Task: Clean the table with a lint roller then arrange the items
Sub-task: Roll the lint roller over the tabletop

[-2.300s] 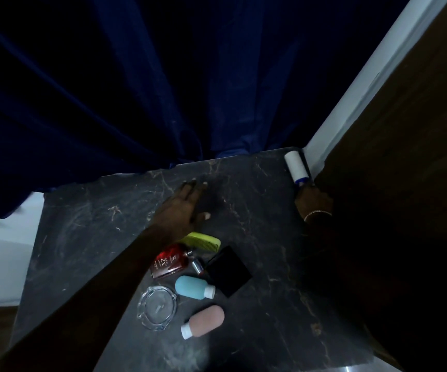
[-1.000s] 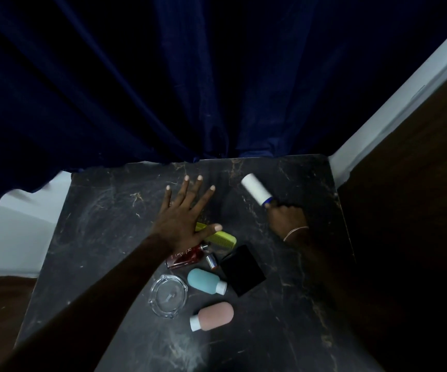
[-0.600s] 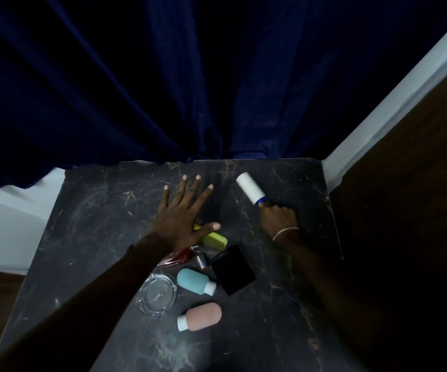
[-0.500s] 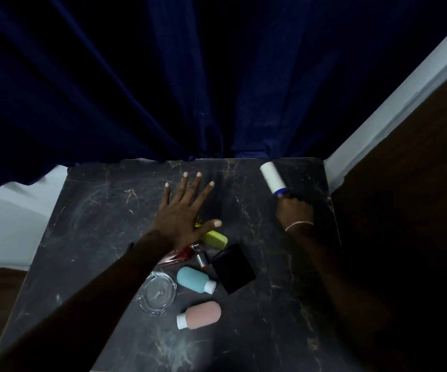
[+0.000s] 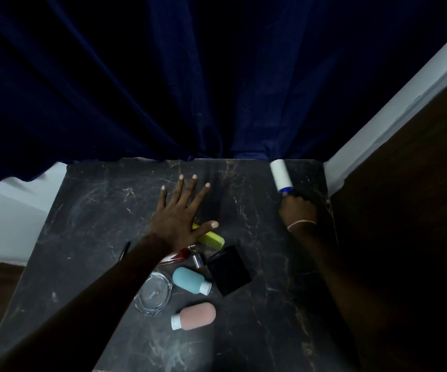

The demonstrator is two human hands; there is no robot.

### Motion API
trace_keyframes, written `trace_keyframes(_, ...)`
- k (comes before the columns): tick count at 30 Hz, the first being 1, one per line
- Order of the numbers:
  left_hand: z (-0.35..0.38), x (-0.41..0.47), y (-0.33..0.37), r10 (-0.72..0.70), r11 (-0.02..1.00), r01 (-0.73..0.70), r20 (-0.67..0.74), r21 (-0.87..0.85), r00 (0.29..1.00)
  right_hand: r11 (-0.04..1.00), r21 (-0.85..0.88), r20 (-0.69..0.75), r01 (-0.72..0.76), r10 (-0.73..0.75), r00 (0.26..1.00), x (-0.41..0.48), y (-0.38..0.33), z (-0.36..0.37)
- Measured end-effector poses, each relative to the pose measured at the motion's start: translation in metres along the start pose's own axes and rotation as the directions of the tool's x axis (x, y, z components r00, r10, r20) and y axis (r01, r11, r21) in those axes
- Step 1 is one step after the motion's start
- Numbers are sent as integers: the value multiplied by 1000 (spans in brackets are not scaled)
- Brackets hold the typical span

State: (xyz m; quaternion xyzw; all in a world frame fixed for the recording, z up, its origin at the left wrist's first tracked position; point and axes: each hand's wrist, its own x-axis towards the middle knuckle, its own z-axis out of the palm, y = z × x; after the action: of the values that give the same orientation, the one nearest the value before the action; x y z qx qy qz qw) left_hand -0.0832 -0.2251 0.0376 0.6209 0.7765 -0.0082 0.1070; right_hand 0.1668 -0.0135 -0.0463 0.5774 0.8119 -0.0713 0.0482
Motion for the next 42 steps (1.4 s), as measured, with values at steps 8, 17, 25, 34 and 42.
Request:
trace_keyframes(8, -3, 0, 15, 4, 1000, -4, 19, 5, 1000, 920, -138, -22, 368, -374, 927, -42, -68, 25)
trace_keyframes(17, 4, 0, 25, 21, 1000, -21, 16, 0, 1000, 853, -252, -38, 457, -480, 876, -53, -79, 31)
trace_keyframes(25, -3, 11, 18, 39, 999, -39, 20, -26, 999, 998, 61, -25, -22, 24, 999, -7, -14, -4)
trace_keyframes(34, 7, 10, 3, 19, 1000, -19, 24, 0, 1000, 977, 39, -55, -209, 211, 976, 18, 39, -3)
trace_keyframes(42, 10, 7, -1, 2, 1000, -1, 31, -18, 1000, 998, -14, -47, 65, -66, 997, -5, -23, 4)
